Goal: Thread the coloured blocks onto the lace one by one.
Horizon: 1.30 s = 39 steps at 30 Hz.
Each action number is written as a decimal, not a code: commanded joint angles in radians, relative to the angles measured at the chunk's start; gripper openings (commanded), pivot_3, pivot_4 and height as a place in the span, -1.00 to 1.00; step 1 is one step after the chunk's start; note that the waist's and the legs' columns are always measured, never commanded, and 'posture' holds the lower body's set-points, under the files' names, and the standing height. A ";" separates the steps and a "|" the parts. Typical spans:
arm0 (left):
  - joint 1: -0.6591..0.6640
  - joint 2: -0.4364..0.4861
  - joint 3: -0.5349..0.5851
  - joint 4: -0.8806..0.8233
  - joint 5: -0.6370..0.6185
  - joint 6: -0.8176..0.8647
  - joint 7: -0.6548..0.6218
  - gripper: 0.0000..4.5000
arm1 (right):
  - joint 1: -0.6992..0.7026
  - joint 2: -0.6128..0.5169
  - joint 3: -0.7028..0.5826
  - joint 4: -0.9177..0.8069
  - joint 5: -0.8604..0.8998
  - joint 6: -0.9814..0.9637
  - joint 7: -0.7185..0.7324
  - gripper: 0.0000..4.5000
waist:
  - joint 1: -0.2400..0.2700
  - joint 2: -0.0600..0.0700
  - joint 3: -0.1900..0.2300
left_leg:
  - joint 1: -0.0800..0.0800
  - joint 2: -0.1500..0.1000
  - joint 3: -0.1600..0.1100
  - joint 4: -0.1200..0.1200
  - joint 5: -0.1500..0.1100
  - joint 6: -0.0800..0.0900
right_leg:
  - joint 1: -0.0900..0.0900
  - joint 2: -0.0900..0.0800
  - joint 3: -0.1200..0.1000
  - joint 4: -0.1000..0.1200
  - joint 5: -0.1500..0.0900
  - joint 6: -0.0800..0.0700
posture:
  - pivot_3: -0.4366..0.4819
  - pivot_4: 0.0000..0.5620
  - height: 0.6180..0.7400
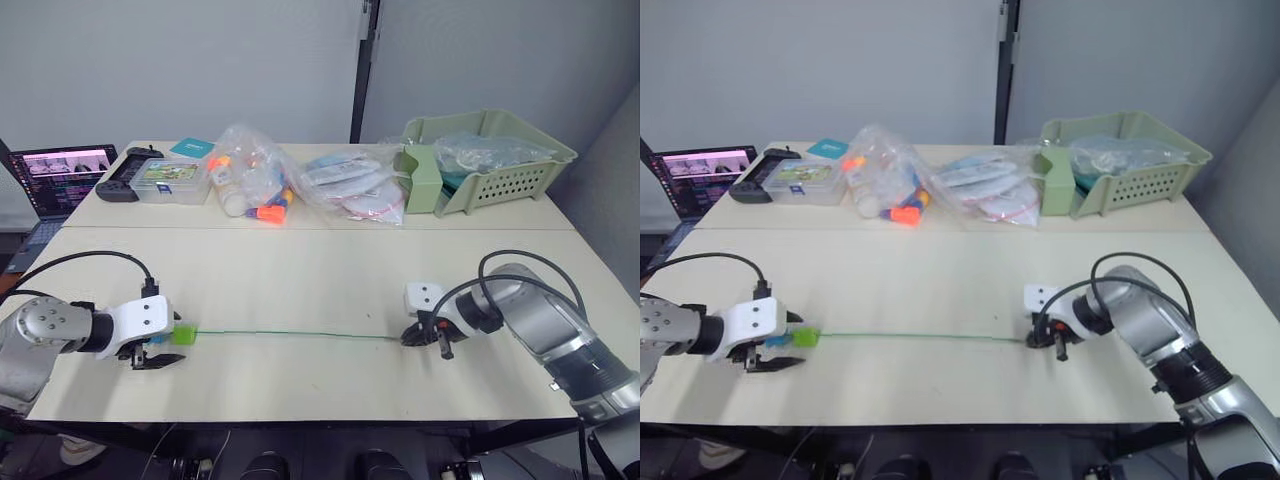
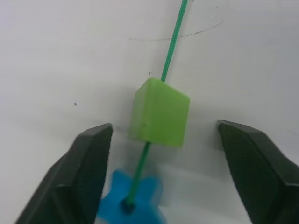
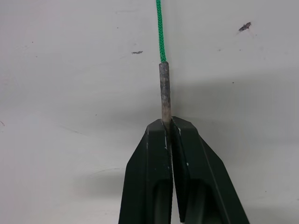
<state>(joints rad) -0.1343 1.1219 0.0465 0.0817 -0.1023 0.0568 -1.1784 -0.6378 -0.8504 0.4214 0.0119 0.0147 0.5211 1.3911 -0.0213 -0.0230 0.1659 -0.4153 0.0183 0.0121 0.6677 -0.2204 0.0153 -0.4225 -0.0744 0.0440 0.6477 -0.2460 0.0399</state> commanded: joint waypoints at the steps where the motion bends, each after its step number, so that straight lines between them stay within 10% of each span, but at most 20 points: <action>1: 0.019 0.009 0.093 -0.035 -0.054 0.042 0.009 0.98 | -0.019 0.004 -0.006 0.004 -0.006 -0.025 0.006 -1.00 | 0.001 0.000 0.000 | 0.000 0.000 0.000 0.000 0.000 0.000 | 0.000 0.000 0.000 0.000 0.000 0.000 | -0.05 -0.47 1.00; 9: 0.034 0.051 0.106 -0.080 -0.055 0.120 -0.021 0.98 | -0.032 0.019 -0.001 0.027 -0.004 -0.048 0.023 -1.00 | 0.007 -0.001 0.001 | 0.000 -0.001 0.000 0.000 0.000 0.000 | 0.000 -0.001 0.000 0.000 0.000 0.000 | -0.05 -0.47 1.00; 21: -0.347 0.059 -0.249 -0.066 0.144 0.245 -0.150 0.98 | 0.005 0.060 -0.007 -0.036 0.004 0.026 -0.016 -1.00 | 0.009 -0.002 0.001 | -0.001 -0.001 0.000 0.000 0.000 0.000 | 0.001 0.001 0.000 0.000 0.000 0.000 | -0.05 -0.47 1.00; 33: -0.417 -0.030 -0.426 -0.058 0.323 0.336 -0.188 0.98 | 0.040 0.051 -0.019 -0.090 0.016 0.071 -0.054 -1.00 | 0.010 -0.001 0.000 | 0.001 -0.001 -0.001 0.000 0.000 0.000 | 0.002 0.001 0.000 0.000 0.000 0.001 | -0.05 -0.47 1.00; 39: -0.399 -0.025 -0.439 -0.082 0.368 0.336 -0.209 0.16 | 0.041 0.046 -0.020 -0.092 0.016 0.064 -0.058 -1.00 | 0.016 0.003 -0.002 | 0.002 -0.001 -0.001 0.001 0.000 0.000 | 0.004 0.001 0.000 0.001 0.000 0.001 | -0.05 -0.47 1.00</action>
<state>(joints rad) -0.5494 1.1004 -0.3720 -0.0090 0.2208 0.3810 -1.4072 -0.6037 -0.7957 0.4087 -0.0569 0.0223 0.5920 1.3312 -0.0056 -0.0202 0.1639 -0.4127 0.0173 0.0115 0.6686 -0.2199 0.0158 -0.4185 -0.0731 0.0445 0.6489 -0.2465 0.0405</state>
